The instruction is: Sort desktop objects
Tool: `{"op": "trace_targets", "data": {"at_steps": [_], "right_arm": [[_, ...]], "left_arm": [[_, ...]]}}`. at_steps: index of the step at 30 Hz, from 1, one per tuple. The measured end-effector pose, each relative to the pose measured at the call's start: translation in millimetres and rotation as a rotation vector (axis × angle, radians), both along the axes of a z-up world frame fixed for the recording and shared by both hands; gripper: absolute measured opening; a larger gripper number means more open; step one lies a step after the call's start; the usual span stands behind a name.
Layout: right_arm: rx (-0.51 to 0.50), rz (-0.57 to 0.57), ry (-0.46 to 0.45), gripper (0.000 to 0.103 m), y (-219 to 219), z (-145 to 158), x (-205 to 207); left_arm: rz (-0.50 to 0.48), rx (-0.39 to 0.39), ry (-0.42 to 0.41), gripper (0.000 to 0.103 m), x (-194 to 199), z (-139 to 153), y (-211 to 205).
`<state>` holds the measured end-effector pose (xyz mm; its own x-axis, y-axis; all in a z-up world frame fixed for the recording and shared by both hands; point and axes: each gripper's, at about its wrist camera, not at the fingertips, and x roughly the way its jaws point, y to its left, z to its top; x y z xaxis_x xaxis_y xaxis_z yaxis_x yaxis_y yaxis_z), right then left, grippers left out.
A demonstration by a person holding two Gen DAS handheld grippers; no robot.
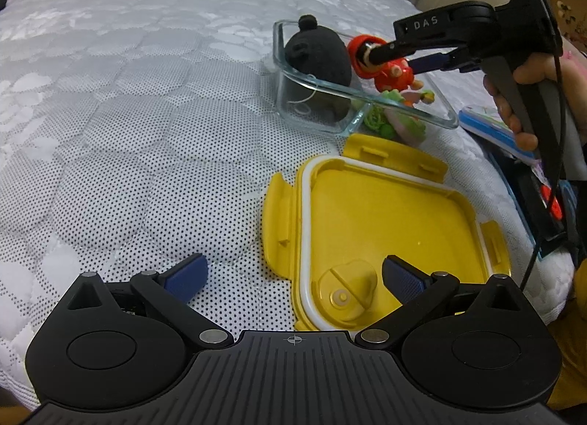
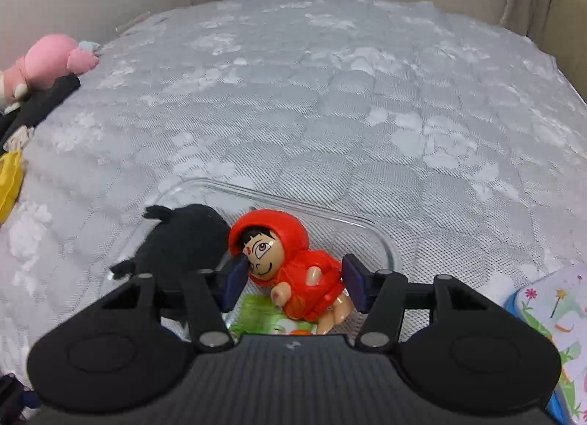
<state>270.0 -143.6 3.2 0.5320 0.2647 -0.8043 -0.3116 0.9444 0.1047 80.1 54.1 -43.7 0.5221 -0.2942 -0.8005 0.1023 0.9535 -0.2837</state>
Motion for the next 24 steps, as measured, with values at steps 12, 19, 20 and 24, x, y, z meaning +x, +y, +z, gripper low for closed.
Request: {"op": "trace_targets", "data": {"at_steps": [12, 19, 20, 24], "right_arm": [[-0.263, 0.108, 0.071, 0.06, 28.3, 23.2, -21.8], [-0.27, 0.018, 0.24, 0.07, 40.6, 8.8, -12.6], [-0.31, 0.024, 0.227, 0.07, 45.9, 5.5, -11.8], [-0.47, 0.074, 0.147, 0.072, 69.2, -12.7, -14.2]], "left_arm": [[0.0, -0.014, 0.001, 0.103, 0.5, 0.4, 2.7], [0.008, -0.046, -0.002, 0.103, 0.1, 0.7, 6.5], [0.002, -0.047, -0.004, 0.103, -0.7, 1.3, 6.6], [-0.011, -0.052, -0.011, 0.103, -3.7, 3.2, 7.7]]}}
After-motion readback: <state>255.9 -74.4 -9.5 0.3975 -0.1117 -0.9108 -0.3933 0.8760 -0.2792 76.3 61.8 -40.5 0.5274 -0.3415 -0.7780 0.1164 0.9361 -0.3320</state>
